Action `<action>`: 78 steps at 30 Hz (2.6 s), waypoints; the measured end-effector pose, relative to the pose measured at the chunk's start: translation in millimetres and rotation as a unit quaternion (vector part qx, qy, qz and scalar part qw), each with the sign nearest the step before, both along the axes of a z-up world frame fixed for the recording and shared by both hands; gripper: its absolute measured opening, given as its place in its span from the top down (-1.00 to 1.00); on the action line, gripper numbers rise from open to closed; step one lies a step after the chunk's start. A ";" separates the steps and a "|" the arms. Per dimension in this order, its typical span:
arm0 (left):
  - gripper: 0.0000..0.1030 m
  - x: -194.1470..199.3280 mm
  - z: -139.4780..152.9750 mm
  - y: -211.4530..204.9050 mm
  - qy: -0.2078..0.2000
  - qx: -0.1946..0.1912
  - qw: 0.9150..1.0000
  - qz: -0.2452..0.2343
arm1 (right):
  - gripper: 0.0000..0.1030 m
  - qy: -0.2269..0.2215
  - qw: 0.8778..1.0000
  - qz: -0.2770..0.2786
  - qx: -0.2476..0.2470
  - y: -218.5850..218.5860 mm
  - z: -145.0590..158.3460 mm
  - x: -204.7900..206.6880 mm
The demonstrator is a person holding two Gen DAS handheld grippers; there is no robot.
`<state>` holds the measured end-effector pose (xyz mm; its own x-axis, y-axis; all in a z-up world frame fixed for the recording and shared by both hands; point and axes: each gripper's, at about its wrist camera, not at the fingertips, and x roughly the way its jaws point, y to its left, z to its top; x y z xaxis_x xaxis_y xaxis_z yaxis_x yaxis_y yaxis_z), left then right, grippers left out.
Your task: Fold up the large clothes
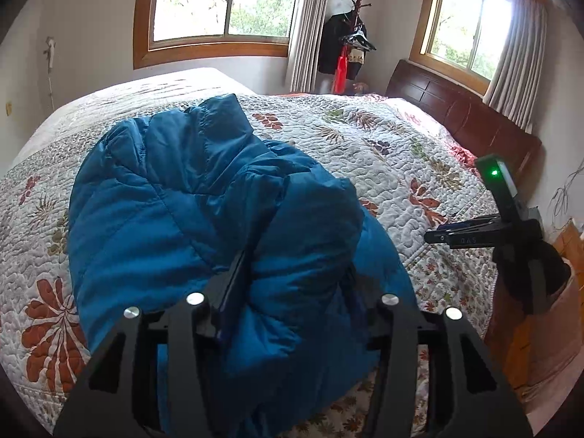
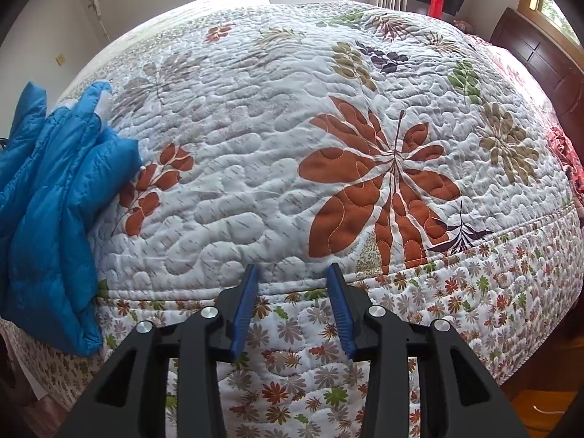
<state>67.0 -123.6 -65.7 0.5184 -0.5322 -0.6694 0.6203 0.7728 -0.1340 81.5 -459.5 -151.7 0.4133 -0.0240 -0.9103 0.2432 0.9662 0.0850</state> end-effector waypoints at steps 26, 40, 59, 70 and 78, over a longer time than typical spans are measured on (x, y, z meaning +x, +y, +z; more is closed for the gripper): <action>-0.38 -24.4 40.4 81.4 -0.019 0.013 0.987 0.162 | 0.05 -0.087 0.983 0.161 -0.033 174.9 92.9 -28.6; -0.39 -28.9 27.9 108.0 -0.013 0.034 0.983 0.182 | 0.05 -0.090 0.984 0.153 -0.007 206.8 97.9 -26.3; -0.56 -14.4 30.7 137.4 -0.013 0.036 0.977 0.209 | -0.43 -0.082 0.986 0.125 0.075 228.8 124.2 17.3; -0.57 8.1 20.7 146.0 -0.004 0.041 0.973 0.225 | -0.04 -0.036 0.984 0.100 0.144 219.6 88.4 81.4; -0.57 19.5 14.5 142.1 0.009 0.042 0.973 0.227 | 0.58 -0.094 0.973 0.138 0.160 220.9 115.2 62.4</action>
